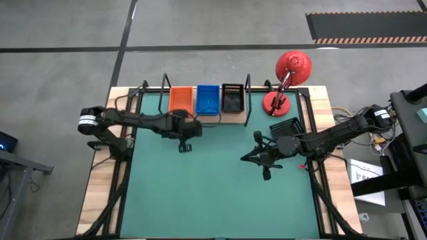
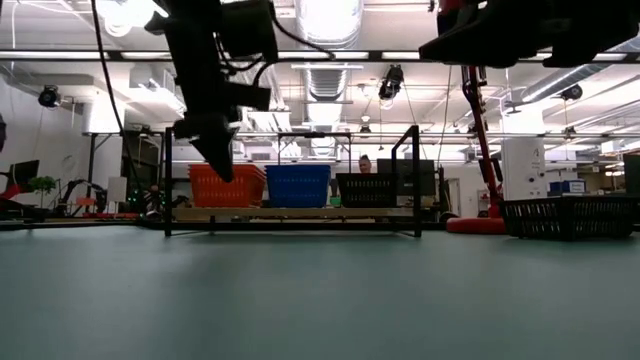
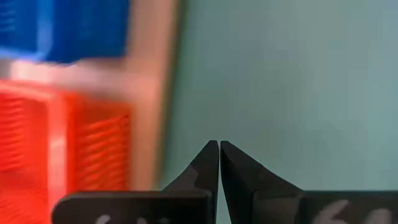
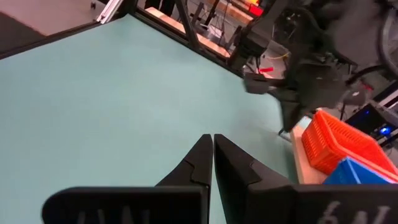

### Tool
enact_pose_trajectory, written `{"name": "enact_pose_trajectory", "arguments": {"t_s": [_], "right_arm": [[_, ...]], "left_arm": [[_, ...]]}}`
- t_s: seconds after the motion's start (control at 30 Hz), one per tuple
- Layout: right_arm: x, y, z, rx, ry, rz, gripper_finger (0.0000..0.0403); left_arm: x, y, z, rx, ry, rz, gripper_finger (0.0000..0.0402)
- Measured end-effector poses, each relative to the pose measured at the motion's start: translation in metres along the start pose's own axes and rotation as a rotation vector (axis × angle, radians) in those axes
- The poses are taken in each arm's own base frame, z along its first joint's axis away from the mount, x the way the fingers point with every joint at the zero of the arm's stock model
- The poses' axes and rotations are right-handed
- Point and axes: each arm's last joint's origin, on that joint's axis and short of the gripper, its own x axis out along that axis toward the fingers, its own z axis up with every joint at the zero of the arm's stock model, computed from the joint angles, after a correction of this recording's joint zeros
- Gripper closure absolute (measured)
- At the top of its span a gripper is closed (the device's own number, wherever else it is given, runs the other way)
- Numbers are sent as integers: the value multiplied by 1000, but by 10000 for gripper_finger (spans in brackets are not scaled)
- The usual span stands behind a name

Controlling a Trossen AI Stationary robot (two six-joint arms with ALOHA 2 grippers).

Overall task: Stack baskets on shelf by color
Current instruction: Adjust the orange baskets on the shelf, then stack the black basket on top of the black baskets on the shelf

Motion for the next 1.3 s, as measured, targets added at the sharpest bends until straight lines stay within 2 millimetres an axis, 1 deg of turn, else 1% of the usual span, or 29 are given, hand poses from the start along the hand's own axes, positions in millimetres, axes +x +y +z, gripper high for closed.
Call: {"name": "enact_pose_trajectory", "arguments": {"t_s": [0.1, 0.27, 0.37, 0.57, 0.93, 1.13, 1.3], "right_arm": [[0, 1, -2, 28, 6, 3, 394], [0, 2, -5, 64, 15, 6, 394], [0, 2, -5, 68, 14, 6, 394], [0, 2, -5, 75, 16, 7, 394], [-1, 4, -6, 126, 27, 13, 394], [-1, 4, -8, 159, 45, 18, 394], [-1, 7, -13, 262, 103, 34, 394]], "left_arm": [[6, 17, -3, 2, 36, 79, 402], [14, 39, -6, -40, 66, 118, 402], [17, 48, -8, -68, 79, 131, 402], [20, 59, -10, -98, 98, 188, 402], [20, 62, -11, -104, 103, 208, 402], [21, 63, -7, -132, 59, 233, 402], [12, 52, -5, -203, 24, 210, 402]]}}
